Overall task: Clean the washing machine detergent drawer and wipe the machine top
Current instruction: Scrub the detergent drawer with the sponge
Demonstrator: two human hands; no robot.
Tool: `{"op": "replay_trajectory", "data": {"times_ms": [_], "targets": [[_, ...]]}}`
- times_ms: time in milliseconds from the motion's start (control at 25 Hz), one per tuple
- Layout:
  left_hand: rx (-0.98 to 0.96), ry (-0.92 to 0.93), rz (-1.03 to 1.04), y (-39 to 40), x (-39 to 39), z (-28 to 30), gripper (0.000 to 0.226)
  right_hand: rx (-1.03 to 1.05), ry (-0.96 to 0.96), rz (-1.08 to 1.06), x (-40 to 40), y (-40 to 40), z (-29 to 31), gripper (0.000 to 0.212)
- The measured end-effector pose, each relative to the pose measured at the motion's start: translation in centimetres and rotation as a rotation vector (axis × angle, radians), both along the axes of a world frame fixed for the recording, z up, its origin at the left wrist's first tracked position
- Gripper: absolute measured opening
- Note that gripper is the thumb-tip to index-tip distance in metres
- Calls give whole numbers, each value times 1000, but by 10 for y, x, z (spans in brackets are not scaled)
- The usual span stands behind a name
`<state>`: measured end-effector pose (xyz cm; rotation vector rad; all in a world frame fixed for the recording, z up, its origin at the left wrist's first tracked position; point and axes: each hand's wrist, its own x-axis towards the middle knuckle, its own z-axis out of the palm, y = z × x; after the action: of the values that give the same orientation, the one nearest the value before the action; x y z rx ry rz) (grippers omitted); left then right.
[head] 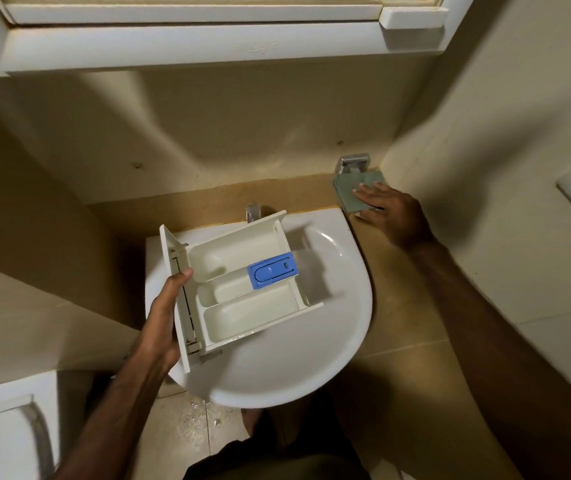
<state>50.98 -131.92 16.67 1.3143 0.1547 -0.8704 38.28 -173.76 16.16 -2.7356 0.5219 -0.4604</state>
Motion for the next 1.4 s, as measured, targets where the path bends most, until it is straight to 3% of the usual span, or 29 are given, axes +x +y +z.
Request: {"op": "replay_trajectory", "data": {"times_ms": [80, 200, 320, 440, 560, 600, 680, 800, 880, 960, 1080, 1200, 1240, 1320, 1400], "targets": [[-13, -20, 1, -1, 0, 1, 26, 25, 10, 21, -1, -6, 6, 42], [-17, -37, 22, -1, 1, 2, 24, 207, -87, -114, 1, 0, 18, 29], [-39, -31, 24, 1, 3, 0, 29, 255, -333, -304, 11, 19, 31, 29], [-46, -17, 44, 3, 5, 0, 36, 465, -501, -508, 19, 31, 46, 32], [-46, -26, 48, 3, 7, -2, 39, 846, -668, -535, 19, 41, 55, 21], [-43, -29, 54, 1, 7, 0, 37, 1050, -736, -499, 19, 47, 59, 15], [-37, -31, 65, -1, 5, 1, 30, 1468, -788, -401, 18, 63, 63, 25], [-12, -45, 67, -2, 5, 2, 29, 1886, -635, -366, 10, 99, 58, 37], [2, -34, 59, -2, 8, -2, 50, 2023, -507, -375, 3, 121, 55, 46], [-12, -31, 50, -2, 10, -8, 66, 1963, -420, -362, 2, 146, 61, 48], [-36, -22, 37, -6, 8, -13, 72, 1665, -397, -396, 11, 177, 62, 16], [-65, -3, 60, -7, 7, -15, 74, 1532, -332, -308, 11, 198, 66, 25], [-76, -3, 64, -6, 7, -14, 76, 1311, -299, -220, 7, 201, 67, 29], [-75, 17, 78, 0, 10, -20, 83, 651, -222, 76, -7, 205, 65, 25], [-89, -16, 85, 2, 8, -20, 62, 170, -174, 313, -21, 212, 61, 18]]}}
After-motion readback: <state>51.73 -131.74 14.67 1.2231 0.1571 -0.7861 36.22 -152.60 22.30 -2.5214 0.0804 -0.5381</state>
